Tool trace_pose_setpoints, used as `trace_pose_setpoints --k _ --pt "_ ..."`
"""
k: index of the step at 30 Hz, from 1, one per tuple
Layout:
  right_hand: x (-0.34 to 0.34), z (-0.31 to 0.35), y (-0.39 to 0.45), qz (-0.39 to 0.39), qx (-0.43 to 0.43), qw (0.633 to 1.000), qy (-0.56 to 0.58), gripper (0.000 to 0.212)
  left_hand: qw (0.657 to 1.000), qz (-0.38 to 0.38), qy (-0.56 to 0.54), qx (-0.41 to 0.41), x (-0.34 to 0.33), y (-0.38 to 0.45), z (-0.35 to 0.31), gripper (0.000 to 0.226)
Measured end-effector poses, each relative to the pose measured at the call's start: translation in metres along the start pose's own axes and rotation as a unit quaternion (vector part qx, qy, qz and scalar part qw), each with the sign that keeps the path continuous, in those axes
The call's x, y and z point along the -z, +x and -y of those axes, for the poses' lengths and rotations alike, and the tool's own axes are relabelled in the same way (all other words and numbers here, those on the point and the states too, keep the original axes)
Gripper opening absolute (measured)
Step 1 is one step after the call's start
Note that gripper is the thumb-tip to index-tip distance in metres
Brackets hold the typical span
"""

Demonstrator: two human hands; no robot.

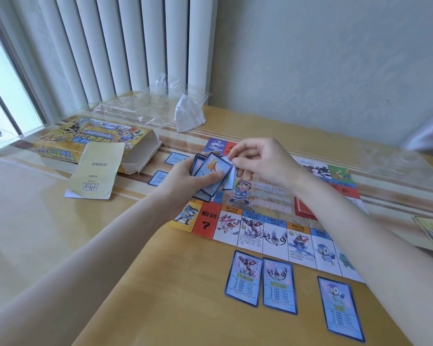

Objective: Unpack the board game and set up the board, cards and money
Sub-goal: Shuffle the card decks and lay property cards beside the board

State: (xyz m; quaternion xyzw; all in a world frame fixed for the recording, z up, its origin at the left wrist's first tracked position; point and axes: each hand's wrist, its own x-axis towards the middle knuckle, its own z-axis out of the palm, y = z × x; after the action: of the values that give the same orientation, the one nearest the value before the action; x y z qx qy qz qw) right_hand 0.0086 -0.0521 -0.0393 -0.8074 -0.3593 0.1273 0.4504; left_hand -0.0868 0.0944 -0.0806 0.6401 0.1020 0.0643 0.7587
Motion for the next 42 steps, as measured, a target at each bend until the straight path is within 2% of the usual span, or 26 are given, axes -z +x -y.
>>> trace_pose_setpoints --k 5,9,13,15,18,22,24,26,28,30,35,38,42 --pt "0.009 0.001 -0.006 -0.007 -0.015 0.995 0.102 0.003 0.998 0.035 -0.044 -0.015 -0.013 0.004 -0.008 0.038" --pt "0.027 -0.004 -0.018 -0.009 -0.035 0.993 0.115 0.015 0.998 0.062 0.000 -0.032 -0.036 0.008 -0.010 0.046" --pt "0.071 -0.012 -0.038 -0.039 -0.089 0.975 0.200 0.022 0.995 0.092 -0.031 -0.034 -0.082 0.016 -0.021 0.028" --pt "0.096 -0.018 -0.053 -0.053 -0.108 0.965 0.233 0.024 0.993 0.114 -0.015 -0.037 -0.106 0.021 -0.024 0.028" --pt "0.131 -0.028 -0.078 -0.086 -0.132 0.961 0.227 0.021 0.989 0.141 0.001 -0.036 -0.137 0.026 -0.023 0.029" --pt "0.168 -0.044 -0.103 -0.170 -0.134 0.950 0.223 0.021 0.987 0.157 -0.010 -0.012 -0.169 0.025 -0.020 0.030" --pt "0.183 -0.055 -0.114 -0.175 -0.140 0.960 0.166 0.023 0.987 0.158 -0.013 0.000 -0.181 0.026 -0.017 0.031" --pt "0.194 -0.065 -0.126 -0.111 -0.159 0.981 0.005 0.025 0.988 0.154 0.003 0.015 -0.188 0.027 -0.014 0.029" --pt "0.198 -0.077 -0.137 0.008 -0.190 0.967 -0.172 0.028 0.989 0.143 0.008 0.037 -0.192 0.028 -0.011 0.026" --pt "0.195 -0.092 -0.143 0.077 -0.206 0.939 -0.265 0.031 0.990 0.130 -0.002 0.057 -0.194 0.028 -0.008 0.025" --pt "0.175 -0.110 -0.144 0.101 -0.187 0.919 -0.331 0.027 0.987 0.129 -0.020 0.093 -0.194 0.030 -0.002 0.022" --pt "0.171 -0.118 -0.144 0.061 -0.149 0.937 -0.309 0.023 0.982 0.143 -0.042 0.117 -0.195 0.028 0.004 0.023" --pt "0.172 -0.123 -0.145 0.034 -0.143 0.952 -0.267 0.023 0.976 0.137 -0.092 0.141 -0.198 0.027 0.007 0.021"
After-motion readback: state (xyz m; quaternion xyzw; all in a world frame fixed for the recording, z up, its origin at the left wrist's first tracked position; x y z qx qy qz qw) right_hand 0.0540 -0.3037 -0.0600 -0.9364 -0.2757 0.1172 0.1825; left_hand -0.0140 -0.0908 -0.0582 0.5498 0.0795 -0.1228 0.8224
